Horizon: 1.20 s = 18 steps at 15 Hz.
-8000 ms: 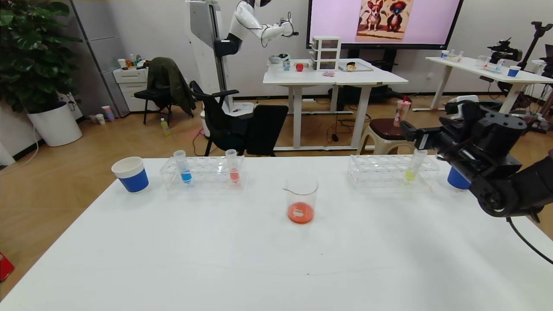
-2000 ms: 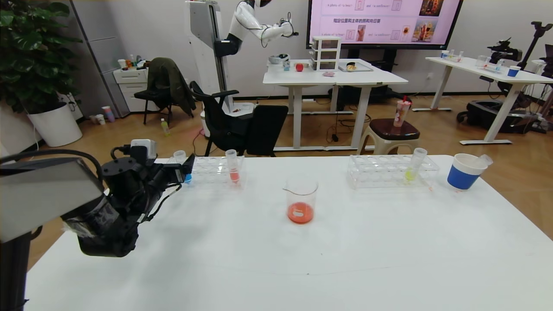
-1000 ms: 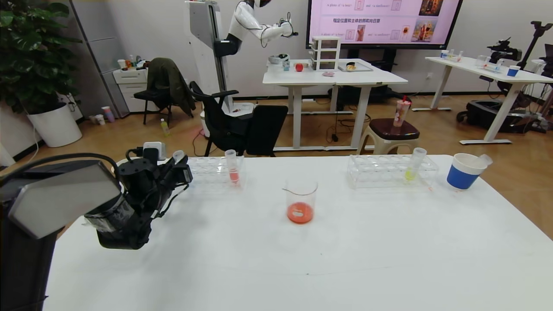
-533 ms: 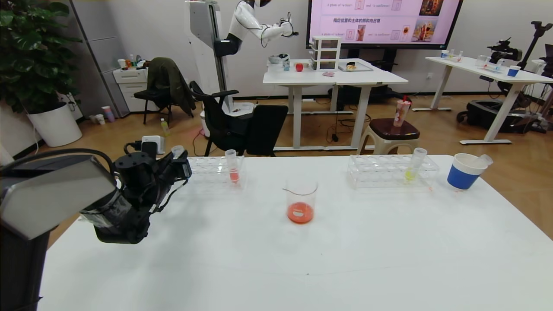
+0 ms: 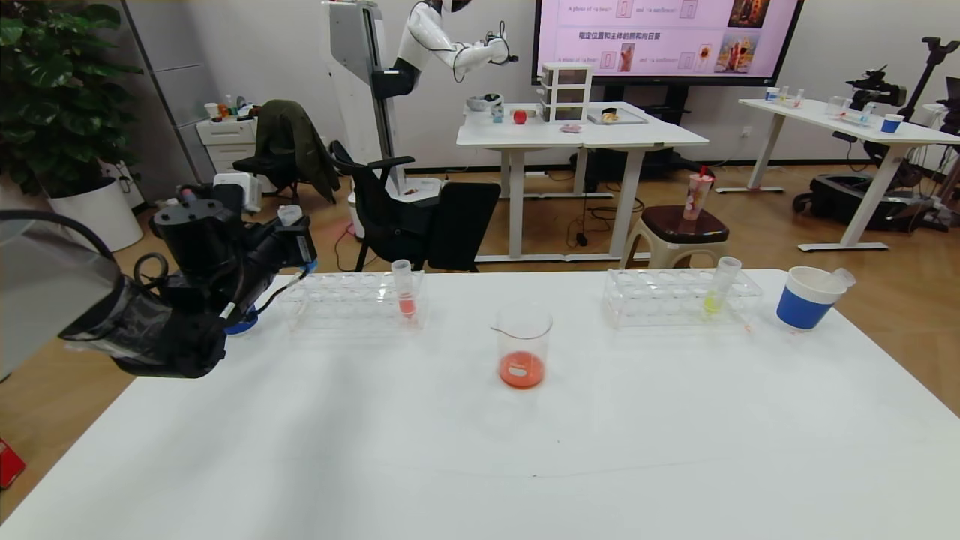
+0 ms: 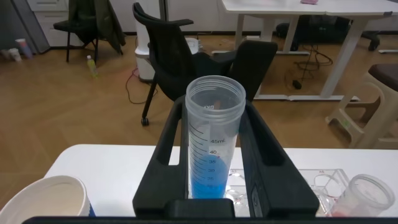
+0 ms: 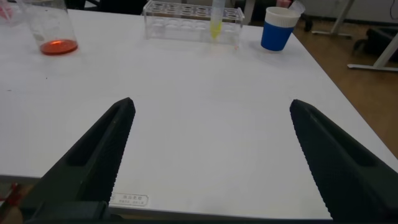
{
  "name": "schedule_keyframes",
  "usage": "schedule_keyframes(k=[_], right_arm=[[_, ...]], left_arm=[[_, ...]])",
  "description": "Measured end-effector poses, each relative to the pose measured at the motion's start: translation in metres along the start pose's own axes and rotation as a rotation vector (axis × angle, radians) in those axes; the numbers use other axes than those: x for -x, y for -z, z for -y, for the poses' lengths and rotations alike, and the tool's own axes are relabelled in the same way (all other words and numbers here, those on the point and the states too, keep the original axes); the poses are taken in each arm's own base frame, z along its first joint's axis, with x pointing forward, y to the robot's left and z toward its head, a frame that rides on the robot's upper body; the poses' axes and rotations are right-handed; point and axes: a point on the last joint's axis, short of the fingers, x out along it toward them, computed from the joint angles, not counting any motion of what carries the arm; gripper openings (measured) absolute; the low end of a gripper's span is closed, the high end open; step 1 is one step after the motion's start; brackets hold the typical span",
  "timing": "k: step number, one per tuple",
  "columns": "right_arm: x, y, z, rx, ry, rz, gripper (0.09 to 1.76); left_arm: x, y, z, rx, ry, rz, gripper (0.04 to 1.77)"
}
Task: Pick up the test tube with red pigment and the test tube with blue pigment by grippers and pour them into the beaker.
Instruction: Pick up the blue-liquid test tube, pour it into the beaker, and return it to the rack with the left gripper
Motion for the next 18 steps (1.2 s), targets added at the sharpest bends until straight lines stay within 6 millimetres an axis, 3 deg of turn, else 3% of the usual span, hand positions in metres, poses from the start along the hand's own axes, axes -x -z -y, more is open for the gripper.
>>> schedule_keyframes(k=[3,5,11,14,18], right_arm=[[0.000,0.000,0.000,0.000,0.000,0.000,1.74],[0.000,0.000,0.000,0.000,0.000,0.000,1.74],[0.000,0.000,0.000,0.000,0.000,0.000,1.74],[0.000,0.000,0.000,0.000,0.000,0.000,1.74],[0.000,0.000,0.000,0.000,0.000,0.000,1.74]], left_arm=[[0.006,-0.016,0.010,0.001,0.028,0.020,0.51],[0.012,-0.024,0.030,-0.011,0.086,0.001,0.51],[0.022,-0.061,0.121,-0.051,0.360,0.055,0.51],[0.023,-0.060,0.157,-0.196,0.487,0.167,0.51],[0.027,-0.038,0.189,-0.350,0.664,0.365,0.51]])
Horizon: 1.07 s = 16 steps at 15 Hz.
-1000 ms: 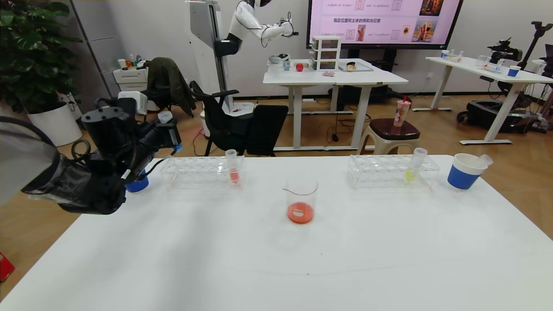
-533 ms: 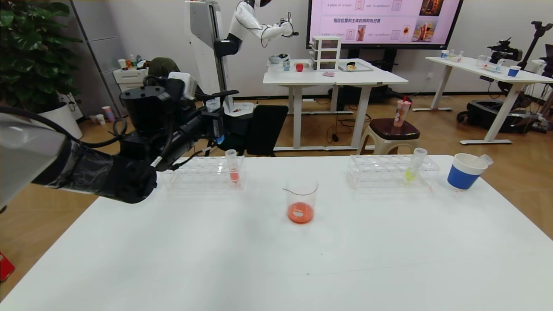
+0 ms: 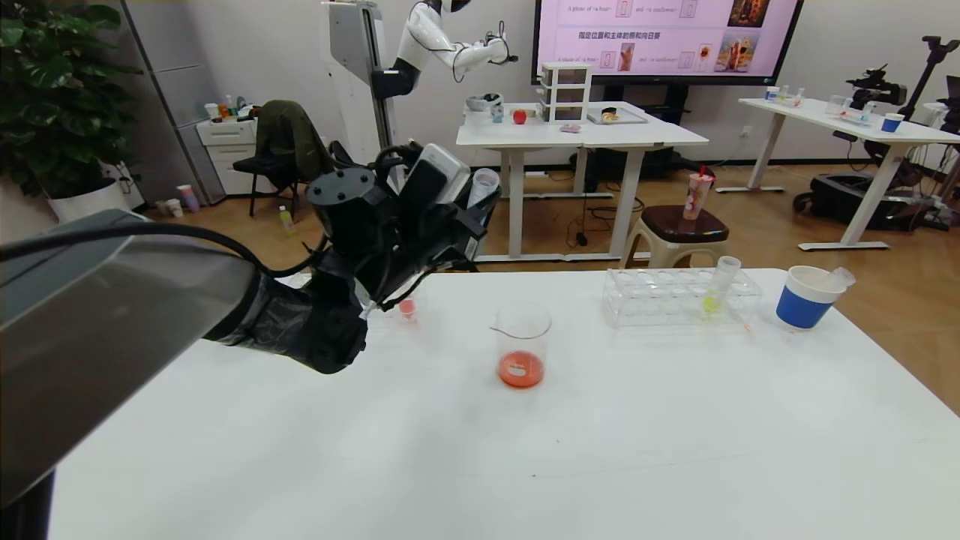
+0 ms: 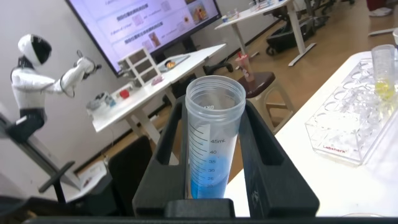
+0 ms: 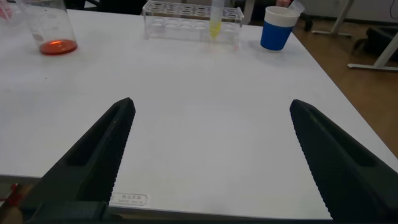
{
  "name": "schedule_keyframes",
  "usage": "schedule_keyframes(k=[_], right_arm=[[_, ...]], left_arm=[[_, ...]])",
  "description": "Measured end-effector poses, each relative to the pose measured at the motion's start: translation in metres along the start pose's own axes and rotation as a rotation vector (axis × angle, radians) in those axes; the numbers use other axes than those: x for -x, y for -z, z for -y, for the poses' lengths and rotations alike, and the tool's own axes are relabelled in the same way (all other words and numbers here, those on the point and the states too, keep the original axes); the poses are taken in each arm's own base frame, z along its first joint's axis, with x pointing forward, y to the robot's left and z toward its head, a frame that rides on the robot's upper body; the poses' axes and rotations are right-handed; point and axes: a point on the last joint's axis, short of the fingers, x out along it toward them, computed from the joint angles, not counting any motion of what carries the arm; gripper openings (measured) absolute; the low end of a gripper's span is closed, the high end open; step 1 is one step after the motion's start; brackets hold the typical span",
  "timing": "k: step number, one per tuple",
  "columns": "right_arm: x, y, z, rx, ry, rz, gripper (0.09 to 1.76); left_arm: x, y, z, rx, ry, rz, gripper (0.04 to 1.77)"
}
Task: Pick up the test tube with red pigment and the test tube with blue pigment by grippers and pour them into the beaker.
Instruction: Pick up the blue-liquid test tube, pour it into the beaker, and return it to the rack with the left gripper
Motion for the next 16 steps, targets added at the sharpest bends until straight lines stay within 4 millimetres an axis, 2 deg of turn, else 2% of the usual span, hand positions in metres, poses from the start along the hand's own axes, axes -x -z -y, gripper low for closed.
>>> schedule_keyframes(k=[4,8,16], right_arm=[[0.000,0.000,0.000,0.000,0.000,0.000,1.74],[0.000,0.000,0.000,0.000,0.000,0.000,1.74],[0.000,0.000,0.000,0.000,0.000,0.000,1.74]], left_arm=[[0.000,0.026,0.019,-0.202,0.168,0.121,0.51],[0.001,0.044,0.025,-0.377,0.289,0.186,0.51],[0.005,0.068,0.014,-0.639,0.389,0.303,0.51]])
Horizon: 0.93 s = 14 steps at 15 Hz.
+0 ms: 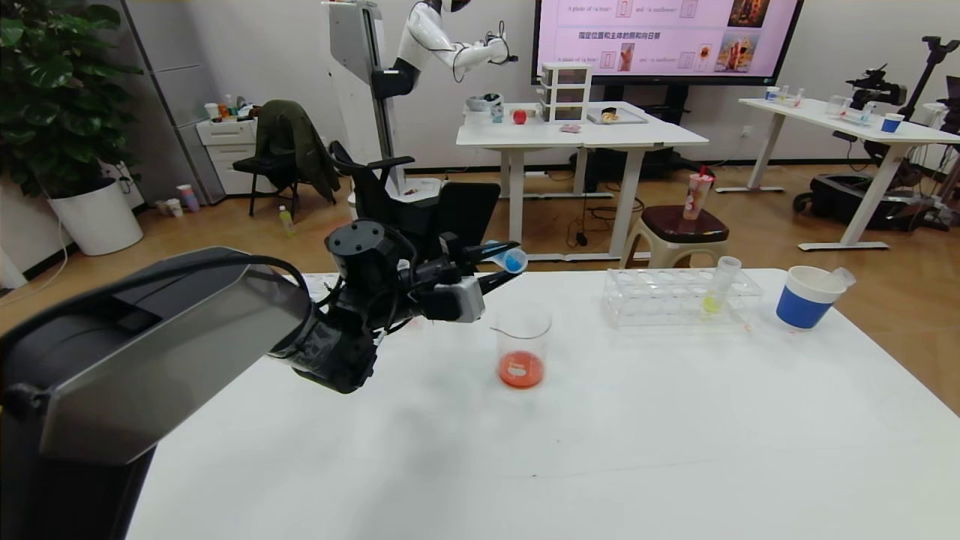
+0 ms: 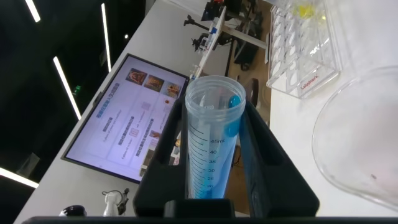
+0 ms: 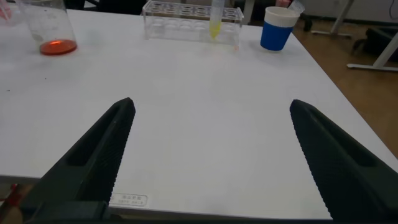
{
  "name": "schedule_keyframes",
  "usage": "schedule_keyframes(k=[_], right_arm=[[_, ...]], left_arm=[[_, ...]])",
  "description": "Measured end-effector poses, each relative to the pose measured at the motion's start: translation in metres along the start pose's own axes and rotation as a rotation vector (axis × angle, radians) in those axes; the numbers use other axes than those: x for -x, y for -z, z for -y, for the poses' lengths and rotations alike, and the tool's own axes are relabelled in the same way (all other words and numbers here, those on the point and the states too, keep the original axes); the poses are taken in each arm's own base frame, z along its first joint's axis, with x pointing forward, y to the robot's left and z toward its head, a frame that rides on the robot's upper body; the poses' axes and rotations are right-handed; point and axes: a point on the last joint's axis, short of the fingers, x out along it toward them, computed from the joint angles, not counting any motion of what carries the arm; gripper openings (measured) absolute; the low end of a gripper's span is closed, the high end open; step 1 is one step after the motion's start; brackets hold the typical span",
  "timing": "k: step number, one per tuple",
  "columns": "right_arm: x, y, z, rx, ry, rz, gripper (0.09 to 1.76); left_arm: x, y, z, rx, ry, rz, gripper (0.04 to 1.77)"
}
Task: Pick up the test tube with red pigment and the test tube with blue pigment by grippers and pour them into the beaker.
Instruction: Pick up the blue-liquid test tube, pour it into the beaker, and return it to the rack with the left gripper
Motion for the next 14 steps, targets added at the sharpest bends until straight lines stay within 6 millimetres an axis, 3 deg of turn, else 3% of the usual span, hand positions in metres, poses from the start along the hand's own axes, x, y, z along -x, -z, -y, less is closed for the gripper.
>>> schedule_keyframes(k=[14], right_arm=[[0.000,0.000,0.000,0.000,0.000,0.000,1.74]], left_arm=[[-0.001,0.013,0.026,-0.280,0.047,0.009,0.51]])
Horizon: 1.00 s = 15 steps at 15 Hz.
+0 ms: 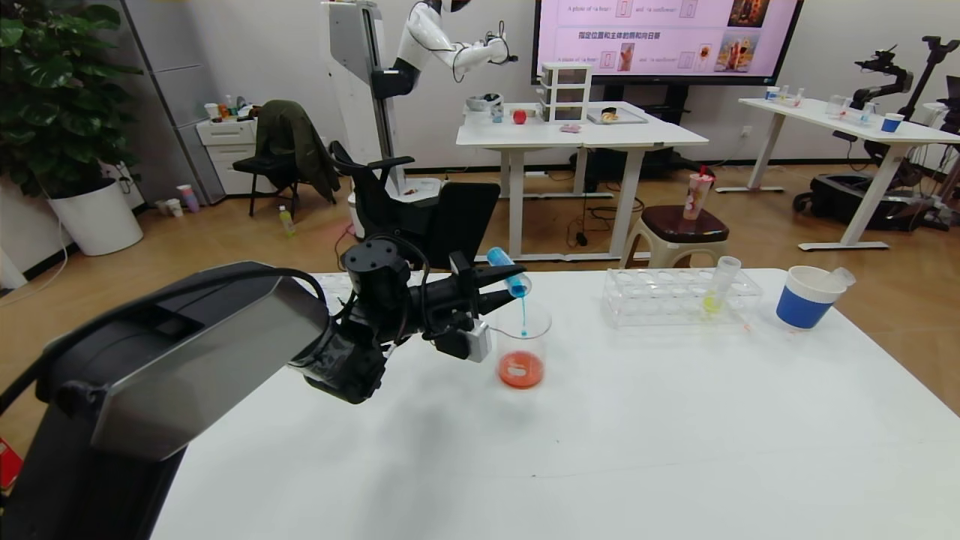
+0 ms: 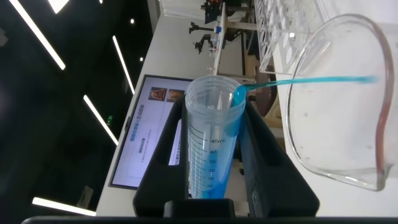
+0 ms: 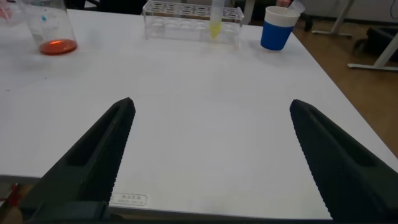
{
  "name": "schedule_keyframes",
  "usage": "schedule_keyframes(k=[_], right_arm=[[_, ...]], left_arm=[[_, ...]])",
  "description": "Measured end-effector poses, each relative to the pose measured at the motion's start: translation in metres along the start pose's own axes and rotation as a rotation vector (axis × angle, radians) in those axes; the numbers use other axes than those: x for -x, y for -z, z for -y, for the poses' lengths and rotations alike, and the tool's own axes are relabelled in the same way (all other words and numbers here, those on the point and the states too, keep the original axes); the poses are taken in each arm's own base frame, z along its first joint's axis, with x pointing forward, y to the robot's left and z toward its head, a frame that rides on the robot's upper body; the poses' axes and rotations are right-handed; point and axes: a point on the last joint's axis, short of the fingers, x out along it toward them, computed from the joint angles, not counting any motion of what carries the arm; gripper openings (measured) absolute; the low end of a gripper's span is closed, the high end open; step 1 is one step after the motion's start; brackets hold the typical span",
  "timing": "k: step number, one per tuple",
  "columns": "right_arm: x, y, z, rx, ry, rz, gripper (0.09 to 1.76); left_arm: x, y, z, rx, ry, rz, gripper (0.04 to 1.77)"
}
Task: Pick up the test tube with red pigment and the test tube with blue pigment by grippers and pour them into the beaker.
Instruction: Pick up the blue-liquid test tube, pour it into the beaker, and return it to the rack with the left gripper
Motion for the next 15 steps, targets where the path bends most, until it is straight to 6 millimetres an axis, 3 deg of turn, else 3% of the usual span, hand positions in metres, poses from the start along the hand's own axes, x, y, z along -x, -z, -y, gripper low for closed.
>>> schedule_keyframes(k=[15], right_arm=[[0.0000,0.0000,0.0000,0.000,0.000,0.000,1.74]], left_arm=[[0.0021,0.0023,0.0022,-0.312,0.005,-0.018,0.51]])
